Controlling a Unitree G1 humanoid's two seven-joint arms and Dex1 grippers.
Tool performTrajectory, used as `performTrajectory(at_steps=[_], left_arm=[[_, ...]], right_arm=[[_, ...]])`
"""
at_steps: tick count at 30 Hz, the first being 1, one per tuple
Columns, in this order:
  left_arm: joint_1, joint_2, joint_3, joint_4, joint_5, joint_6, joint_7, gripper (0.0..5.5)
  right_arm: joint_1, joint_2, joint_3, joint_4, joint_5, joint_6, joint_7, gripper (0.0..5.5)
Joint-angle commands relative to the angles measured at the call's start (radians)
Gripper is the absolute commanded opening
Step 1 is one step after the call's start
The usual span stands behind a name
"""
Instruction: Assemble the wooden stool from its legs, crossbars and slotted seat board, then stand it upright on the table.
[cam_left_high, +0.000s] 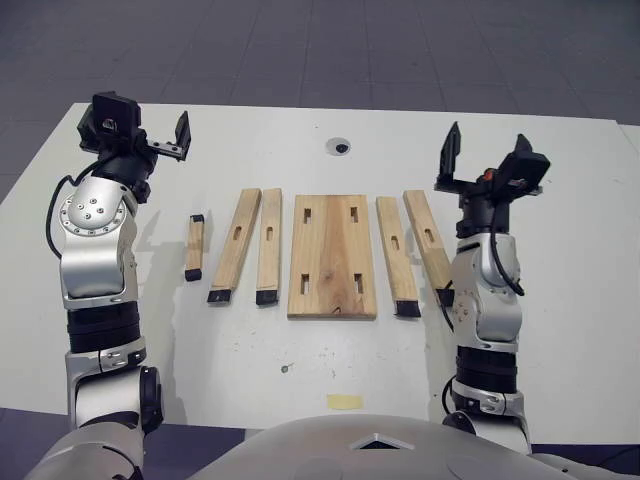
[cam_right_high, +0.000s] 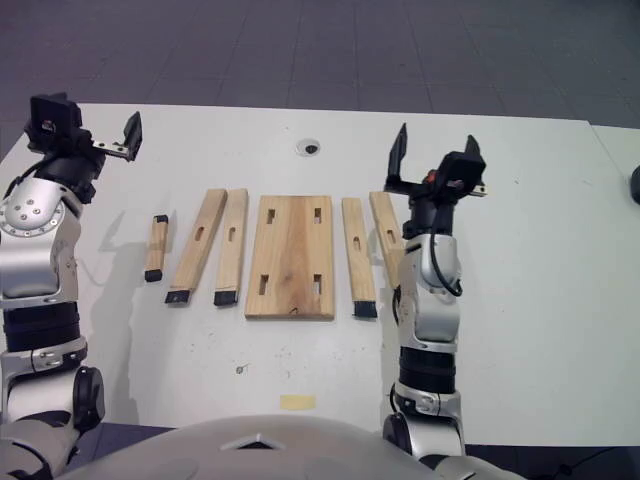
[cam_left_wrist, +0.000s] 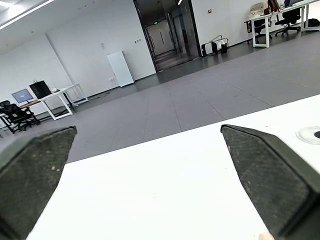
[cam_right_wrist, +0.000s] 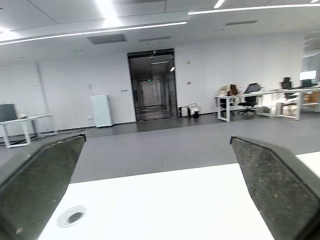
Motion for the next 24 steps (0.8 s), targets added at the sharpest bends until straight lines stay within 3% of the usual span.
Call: performTrajectory(at_steps=[1, 11, 21, 24], left_arm=[[0.081, 0.052, 0.044, 0.038, -0.027, 0.054, -0.047, 5.36], [0.298, 0.002, 0.002, -0.129, -0.096, 0.311, -0.085, 5.36], [0.342, -0.003, -0.097, -0.076, -0.035, 0.322, -0.060, 5.36], [0.350, -0.004, -0.101, -0.057, -0.038, 0.351, -0.065, 4.93]], right_arm=[[0.059, -0.012, -0.045, -0.047, 0.005, 0.010, -0.021, 5.40], [0.101, -0.015, -0.027, -0.095, -0.006, 0.044, -0.017, 5.40], [0.123, -0.010, -0.026, -0.108, -0.023, 0.041, -0.043, 5.40], [0.132, -0.008, -0.022, -0.111, -0.031, 0.035, -0.052, 5.40]])
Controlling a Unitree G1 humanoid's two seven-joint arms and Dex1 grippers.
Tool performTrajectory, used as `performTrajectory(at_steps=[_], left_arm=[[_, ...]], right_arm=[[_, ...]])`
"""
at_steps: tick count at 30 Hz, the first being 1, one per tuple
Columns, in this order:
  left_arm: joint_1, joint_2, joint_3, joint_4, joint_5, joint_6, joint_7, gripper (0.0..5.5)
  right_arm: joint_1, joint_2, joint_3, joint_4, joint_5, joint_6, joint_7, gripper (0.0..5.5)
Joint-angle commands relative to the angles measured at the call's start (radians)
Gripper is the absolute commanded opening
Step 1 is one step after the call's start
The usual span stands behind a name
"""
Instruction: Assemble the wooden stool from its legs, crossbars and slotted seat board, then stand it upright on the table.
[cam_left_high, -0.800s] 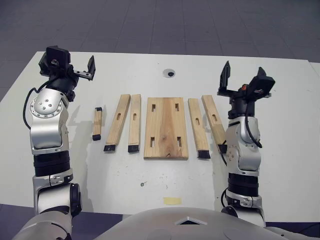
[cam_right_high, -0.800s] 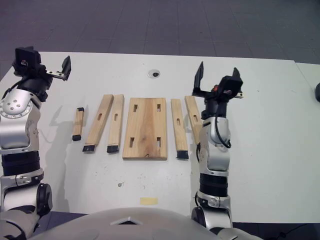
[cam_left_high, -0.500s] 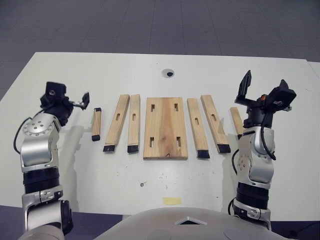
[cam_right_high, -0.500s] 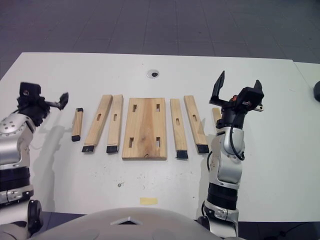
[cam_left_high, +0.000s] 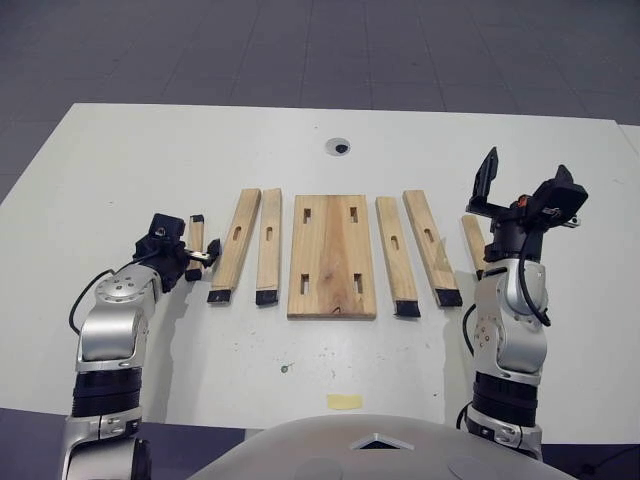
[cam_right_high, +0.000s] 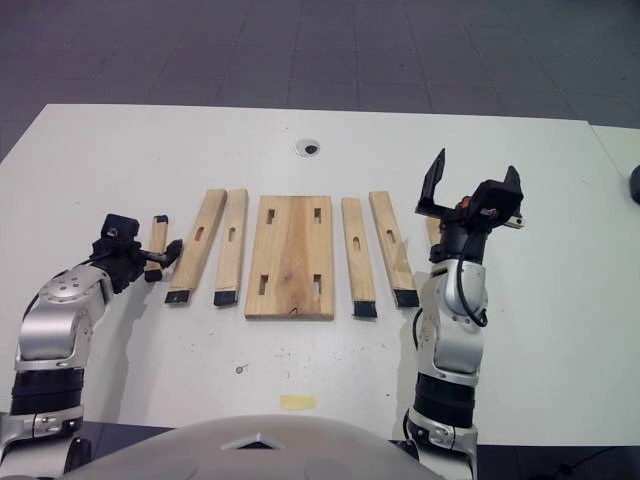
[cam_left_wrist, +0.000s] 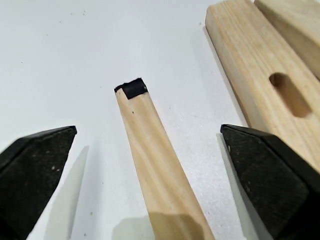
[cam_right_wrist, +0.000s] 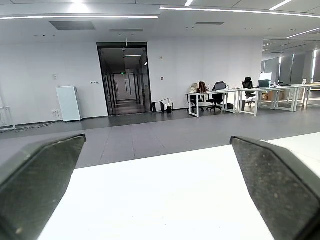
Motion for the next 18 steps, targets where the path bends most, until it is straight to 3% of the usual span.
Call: performTrajectory(at_steps=[1, 8, 18], left_arm=[[0.014, 0.005, -0.003, 0.034, -0.001, 0.046, -0.003, 4.74], [0.037, 0.049, -0.001, 0.052, -0.023, 0.126, -0.046, 3.64], [0.112, 0.131, -0.075, 0.146, 0.011, 0.075, -0.106, 2.01]], right_arm=[[0.022, 0.007, -0.001, -0.017, -0.021, -0.003, -0.018, 5.40], [0.060, 0.023, -0.005, -0.032, -0.039, -0.013, -0.046, 5.40], [0.102, 0.028, -0.005, -0.076, -0.114, -0.029, -0.092, 5.40]])
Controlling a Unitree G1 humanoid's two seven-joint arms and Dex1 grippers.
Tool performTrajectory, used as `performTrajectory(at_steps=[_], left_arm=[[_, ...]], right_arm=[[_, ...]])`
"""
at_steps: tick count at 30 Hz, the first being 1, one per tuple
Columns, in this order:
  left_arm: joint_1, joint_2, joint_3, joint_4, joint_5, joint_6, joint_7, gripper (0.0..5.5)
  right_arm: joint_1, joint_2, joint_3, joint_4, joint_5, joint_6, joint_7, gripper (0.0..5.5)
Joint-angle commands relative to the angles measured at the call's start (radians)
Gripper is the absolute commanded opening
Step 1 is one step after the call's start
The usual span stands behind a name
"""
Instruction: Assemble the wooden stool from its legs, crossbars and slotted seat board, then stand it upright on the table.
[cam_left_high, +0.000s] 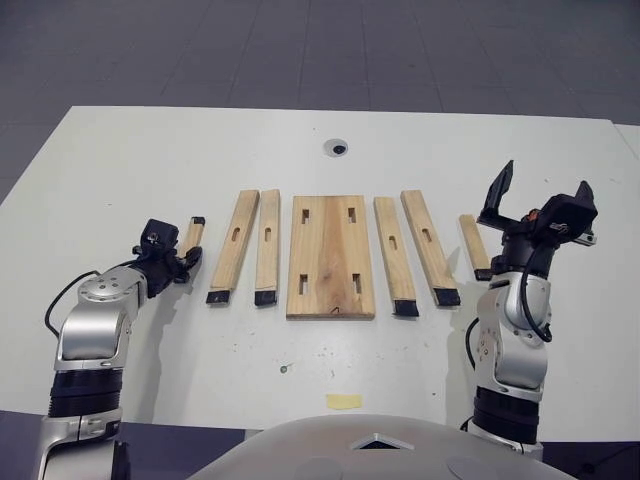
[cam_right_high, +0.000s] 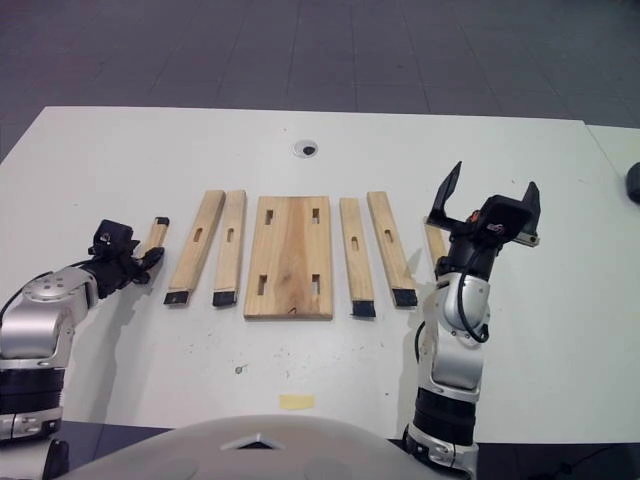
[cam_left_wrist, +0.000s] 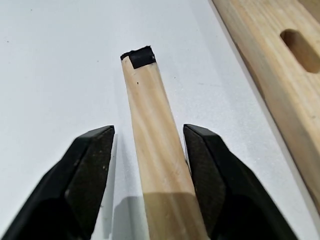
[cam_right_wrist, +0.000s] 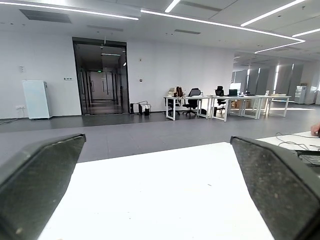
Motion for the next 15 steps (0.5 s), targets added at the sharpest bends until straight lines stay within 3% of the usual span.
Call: performTrajectory(at_steps=[1, 4, 11, 15], left_arm=[[0.086, 0.015, -0.061, 0.134, 0.047, 0.021, -0.019, 1.82], [0.069, 0.017, -0.074, 0.225, 0.059, -0.044, -0.029, 1.33], [-0.056, -0.029, -0.047, 0.542, 0.052, -0.335, -0.028, 1.28], [-0.118, -0.029, 0.043, 0.403, 0.022, -0.443, 0.063, 1.28]], right_arm=[[0.020, 0.010, -0.005, -0.024, -0.013, -0.004, -0.013, 5.40], [0.014, 0.010, 0.002, -0.020, -0.015, -0.002, -0.015, 5.40], [-0.025, 0.002, 0.016, 0.019, 0.009, -0.004, 0.012, 5.40], [-0.106, -0.024, 0.060, 0.054, 0.082, 0.032, 0.118, 5.40]])
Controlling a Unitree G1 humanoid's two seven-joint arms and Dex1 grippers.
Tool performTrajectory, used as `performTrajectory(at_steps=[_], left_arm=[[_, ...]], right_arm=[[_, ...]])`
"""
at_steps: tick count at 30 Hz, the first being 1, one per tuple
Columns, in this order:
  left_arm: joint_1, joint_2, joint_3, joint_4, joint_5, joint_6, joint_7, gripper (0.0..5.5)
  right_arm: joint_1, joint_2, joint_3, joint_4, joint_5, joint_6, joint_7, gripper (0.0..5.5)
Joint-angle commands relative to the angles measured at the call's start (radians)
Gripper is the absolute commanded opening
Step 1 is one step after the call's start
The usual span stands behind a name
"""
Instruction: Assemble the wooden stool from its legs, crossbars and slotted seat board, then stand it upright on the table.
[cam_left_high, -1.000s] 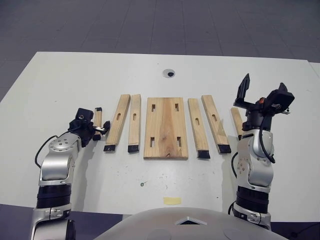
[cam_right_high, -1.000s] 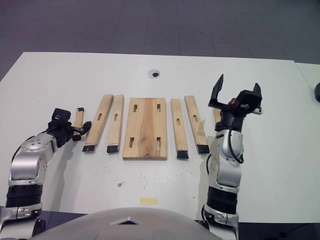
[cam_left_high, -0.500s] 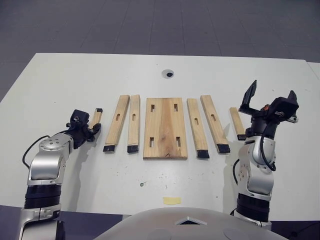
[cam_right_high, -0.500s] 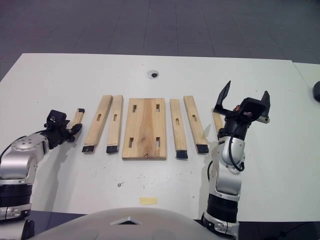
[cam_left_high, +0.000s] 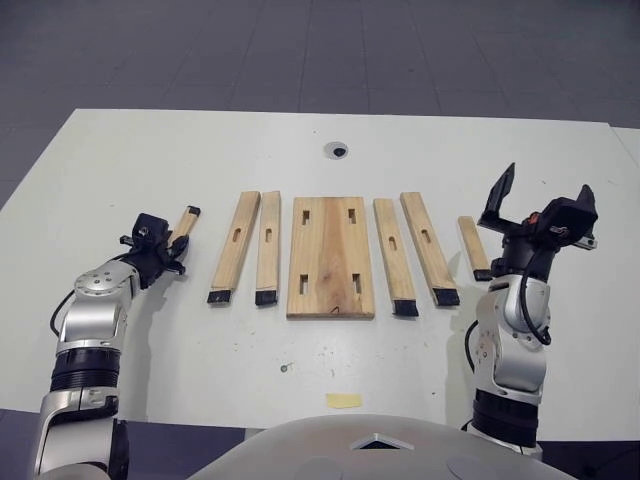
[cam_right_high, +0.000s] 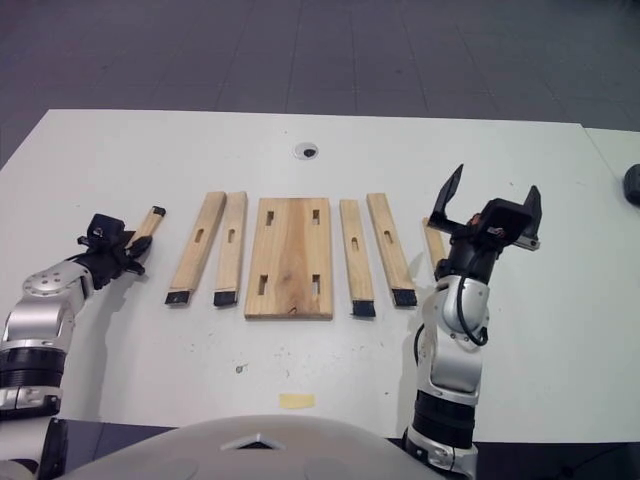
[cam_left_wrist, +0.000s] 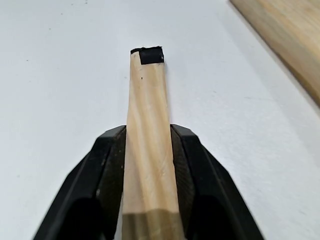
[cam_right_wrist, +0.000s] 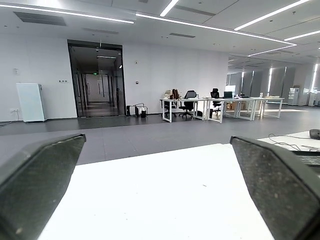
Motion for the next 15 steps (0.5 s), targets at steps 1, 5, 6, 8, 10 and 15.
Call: performTrajectory(at_steps=[1, 5, 6, 8, 10, 15], left_arm=[[-0.015, -0.025, 0.065, -0.120, 0.008, -0.010, 0.099, 1.28], [-0.102, -0.028, 0.091, -0.400, -0.025, 0.060, 0.138, 1.28], [-0.130, -0.035, 0.074, -0.456, -0.030, 0.056, 0.130, 1.28], [-0.172, -0.050, 0.031, -0.527, -0.031, 0.048, 0.105, 1.28], [-0.203, -0.068, -0.014, -0.565, -0.045, 0.033, 0.065, 1.28], [-0.213, -0.120, -0.111, -0.653, -0.114, 0.056, -0.032, 1.28]], right_arm=[[-0.118, -0.030, 0.057, 0.039, 0.094, 0.054, 0.126, 5.40], [-0.175, -0.012, 0.054, 0.026, 0.279, 0.147, 0.223, 5.40], [-0.183, 0.001, 0.052, 0.008, 0.360, 0.189, 0.249, 5.40], [-0.190, 0.016, 0.054, -0.027, 0.496, 0.260, 0.285, 5.40], [-0.184, 0.030, 0.072, -0.072, 0.633, 0.340, 0.309, 5.40], [-0.120, 0.067, 0.102, -0.169, 0.940, 0.487, 0.307, 5.40]])
